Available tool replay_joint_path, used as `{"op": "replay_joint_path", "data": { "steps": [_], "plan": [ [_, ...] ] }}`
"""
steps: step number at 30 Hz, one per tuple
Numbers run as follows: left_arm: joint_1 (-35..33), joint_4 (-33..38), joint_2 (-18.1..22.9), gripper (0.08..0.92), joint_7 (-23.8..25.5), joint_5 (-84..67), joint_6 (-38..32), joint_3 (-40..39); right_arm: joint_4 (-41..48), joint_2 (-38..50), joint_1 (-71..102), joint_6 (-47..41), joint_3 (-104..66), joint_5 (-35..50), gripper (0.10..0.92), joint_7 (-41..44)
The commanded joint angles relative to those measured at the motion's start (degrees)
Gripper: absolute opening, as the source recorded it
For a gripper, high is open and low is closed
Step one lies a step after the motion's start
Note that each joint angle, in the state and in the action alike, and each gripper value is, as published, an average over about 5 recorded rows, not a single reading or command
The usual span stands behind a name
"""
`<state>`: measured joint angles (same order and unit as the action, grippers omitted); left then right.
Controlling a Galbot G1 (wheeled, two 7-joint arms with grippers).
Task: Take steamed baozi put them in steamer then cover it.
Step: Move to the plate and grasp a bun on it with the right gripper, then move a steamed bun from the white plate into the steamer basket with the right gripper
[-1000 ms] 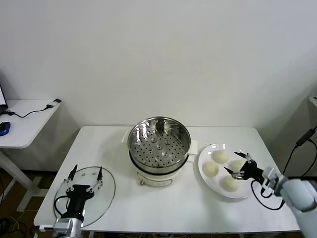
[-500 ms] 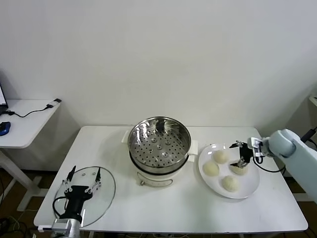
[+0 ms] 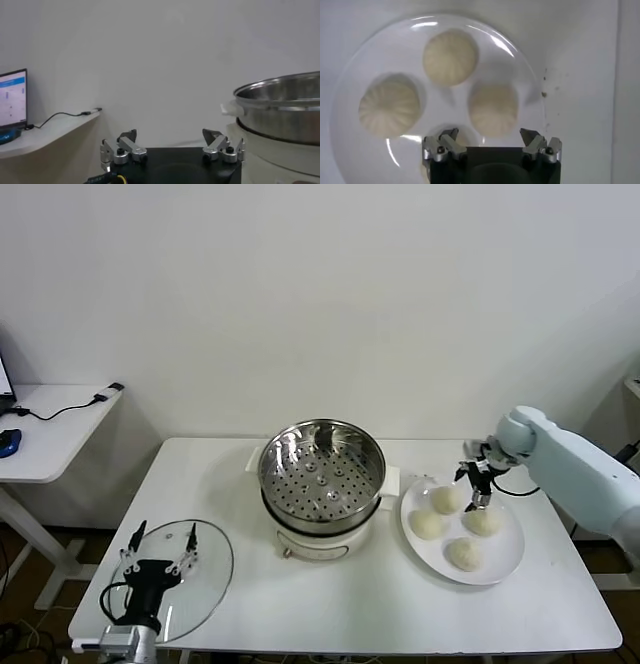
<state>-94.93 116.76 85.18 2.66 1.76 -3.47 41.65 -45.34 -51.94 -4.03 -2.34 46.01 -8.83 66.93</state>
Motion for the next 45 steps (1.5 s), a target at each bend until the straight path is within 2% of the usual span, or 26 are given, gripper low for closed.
{"op": "replay_joint_path", "data": {
  "steps": [1, 20, 31, 40, 45],
  "plan": [
    [0.0, -0.2, -0.1, 0.823, 0.0, 0.0, 0.0, 0.1, 5.7, -4.1, -3.6, 0.5, 5.3, -0.7, 0.823, 1.6],
    [-0.5, -1.0, -0.3, 0.823, -0.1, -0.1, -0.5, 1.1, 7.5, -6.6, 0.6, 1.1, 0.8, -1.3, 0.82, -0.5],
    [-1.0, -1.0, -0.3, 0.823, -1.6, -0.8, -0.4, 1.7, 8.3, -6.8, 0.9, 2.0, -0.4, -1.3, 0.712, -0.1],
    [-2.0, -0.7, -0.5, 0.823, -1.5, -1.1, -0.6, 2.3, 7.9, -6.4, -0.8, 3.3, -0.2, -0.5, 0.684, 0.8],
    [-2.7, -0.5, -0.5, 0.823, -1.5, -1.2, -0.9, 2.4, 5.3, -5.1, -6.1, 6.2, 4.0, 4.4, 0.681, 2.1]
  ]
}}
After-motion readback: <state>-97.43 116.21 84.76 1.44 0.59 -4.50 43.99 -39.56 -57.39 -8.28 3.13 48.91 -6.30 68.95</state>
